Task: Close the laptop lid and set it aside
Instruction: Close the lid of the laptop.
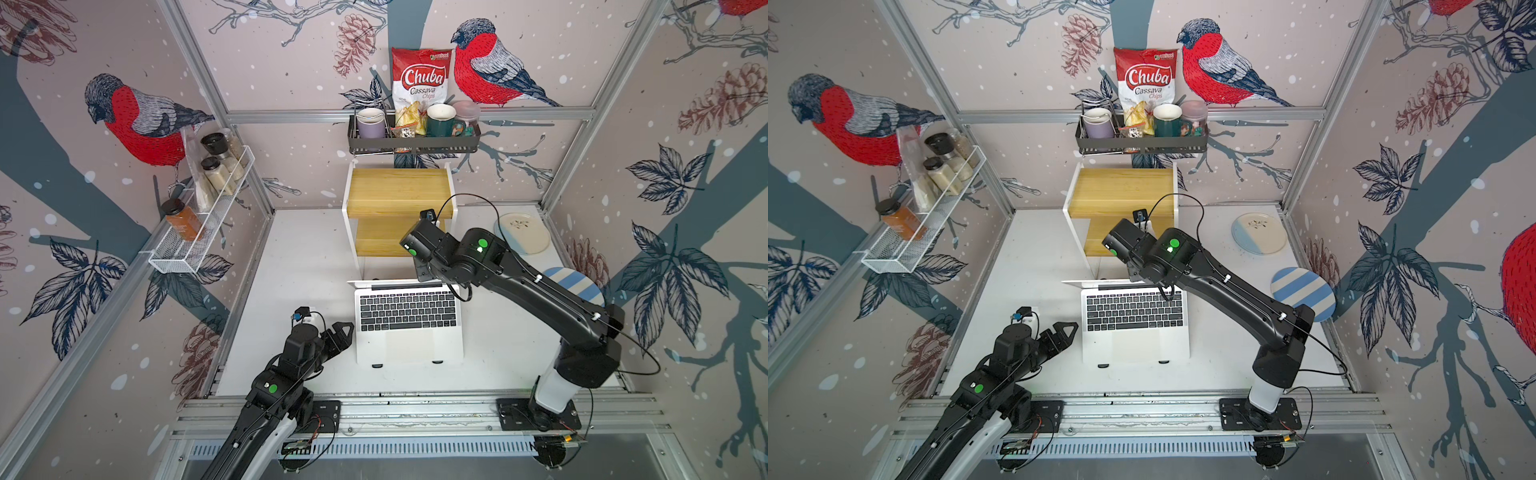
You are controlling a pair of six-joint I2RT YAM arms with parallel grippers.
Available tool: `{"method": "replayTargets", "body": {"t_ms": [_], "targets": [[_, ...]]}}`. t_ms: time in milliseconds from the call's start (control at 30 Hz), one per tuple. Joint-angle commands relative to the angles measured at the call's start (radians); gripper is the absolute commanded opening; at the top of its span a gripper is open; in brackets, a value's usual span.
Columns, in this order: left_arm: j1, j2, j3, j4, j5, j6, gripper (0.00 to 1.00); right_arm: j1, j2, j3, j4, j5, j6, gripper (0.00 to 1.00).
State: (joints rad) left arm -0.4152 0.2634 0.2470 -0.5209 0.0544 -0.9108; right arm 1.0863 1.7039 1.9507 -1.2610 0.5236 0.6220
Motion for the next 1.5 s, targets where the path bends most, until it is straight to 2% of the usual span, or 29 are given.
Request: {"method": "replayTargets", "body": {"t_ms": [0,133,533,700,967,1167,1267,1367,1467], "targets": [[-0.004,-0.002,0.020,-0.040,-0.074,-0.005,0.88,0.017,-0.045,-0.083,-0.006,-0.009,0.057,0.18],[-0.004,-0.001,0.044,-0.093,-0.131,-0.024,0.88,0.040,-0.103,-0.215,0.056,-0.028,0.104,0.19],[-0.004,-0.037,0.196,-0.326,-0.413,-0.106,0.89,0.052,-0.214,-0.582,0.262,-0.035,0.210,0.21],[-0.004,-0.046,0.237,-0.348,-0.446,-0.103,0.89,0.044,-0.227,-0.687,0.346,-0.060,0.232,0.21],[-0.004,-0.032,0.250,-0.300,-0.397,-0.070,0.90,0.010,-0.230,-0.823,0.469,-0.129,0.248,0.22],[-0.004,-0.001,0.202,-0.166,-0.253,-0.018,0.91,-0.067,-0.304,-0.967,0.624,-0.253,0.241,0.25],[-0.004,0.036,0.175,-0.094,-0.184,-0.007,0.91,-0.110,-0.393,-1.039,0.712,-0.317,0.224,0.33],[-0.005,0.079,0.149,-0.024,-0.124,-0.001,0.91,-0.172,-0.555,-1.133,0.804,-0.384,0.207,0.46],[-0.004,0.099,0.124,0.025,-0.101,0.001,0.91,-0.279,-0.728,-1.246,0.881,-0.479,0.185,0.60]]}}
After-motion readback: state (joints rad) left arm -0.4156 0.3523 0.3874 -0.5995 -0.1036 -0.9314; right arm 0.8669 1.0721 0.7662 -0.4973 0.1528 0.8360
